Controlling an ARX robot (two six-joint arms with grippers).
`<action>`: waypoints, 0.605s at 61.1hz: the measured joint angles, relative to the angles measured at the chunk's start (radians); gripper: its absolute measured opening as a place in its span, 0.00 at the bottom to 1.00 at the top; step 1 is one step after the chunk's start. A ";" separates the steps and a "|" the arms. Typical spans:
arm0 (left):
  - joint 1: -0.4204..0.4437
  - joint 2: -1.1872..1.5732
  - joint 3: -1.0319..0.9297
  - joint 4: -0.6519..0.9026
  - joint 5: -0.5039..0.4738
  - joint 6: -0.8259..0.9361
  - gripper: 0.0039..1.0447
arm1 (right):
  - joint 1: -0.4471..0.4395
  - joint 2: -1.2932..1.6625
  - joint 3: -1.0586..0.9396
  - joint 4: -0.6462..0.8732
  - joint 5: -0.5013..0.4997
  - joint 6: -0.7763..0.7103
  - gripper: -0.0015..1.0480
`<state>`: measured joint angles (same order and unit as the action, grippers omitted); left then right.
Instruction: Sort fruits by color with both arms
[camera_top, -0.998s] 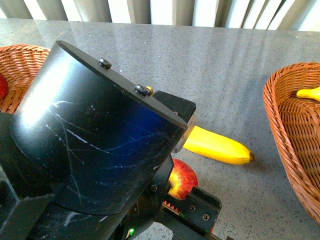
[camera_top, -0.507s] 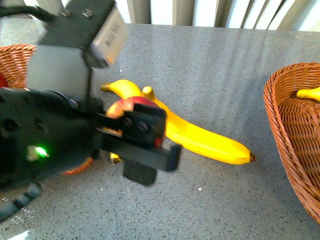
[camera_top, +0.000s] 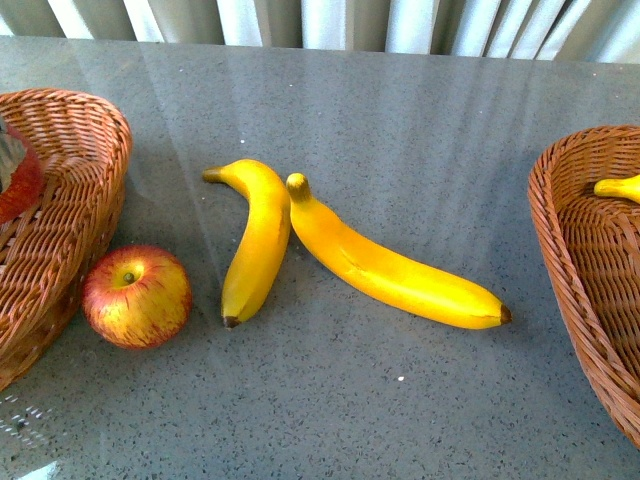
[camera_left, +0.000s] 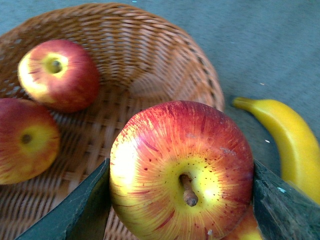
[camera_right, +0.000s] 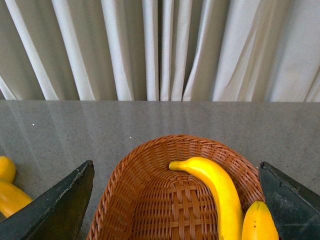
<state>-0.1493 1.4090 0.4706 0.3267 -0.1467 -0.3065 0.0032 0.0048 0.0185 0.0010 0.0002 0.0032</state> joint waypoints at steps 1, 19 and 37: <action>0.006 0.003 -0.001 0.000 -0.004 -0.003 0.64 | 0.000 0.000 0.000 0.000 0.000 0.000 0.91; 0.004 0.032 -0.006 -0.013 -0.038 -0.021 0.88 | 0.000 0.000 0.000 0.000 0.000 0.000 0.91; -0.113 0.032 -0.006 -0.014 0.003 0.086 0.91 | 0.000 0.000 0.000 0.000 0.000 0.000 0.91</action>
<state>-0.2623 1.4410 0.4644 0.3122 -0.1436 -0.2207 0.0032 0.0048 0.0185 0.0006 0.0002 0.0032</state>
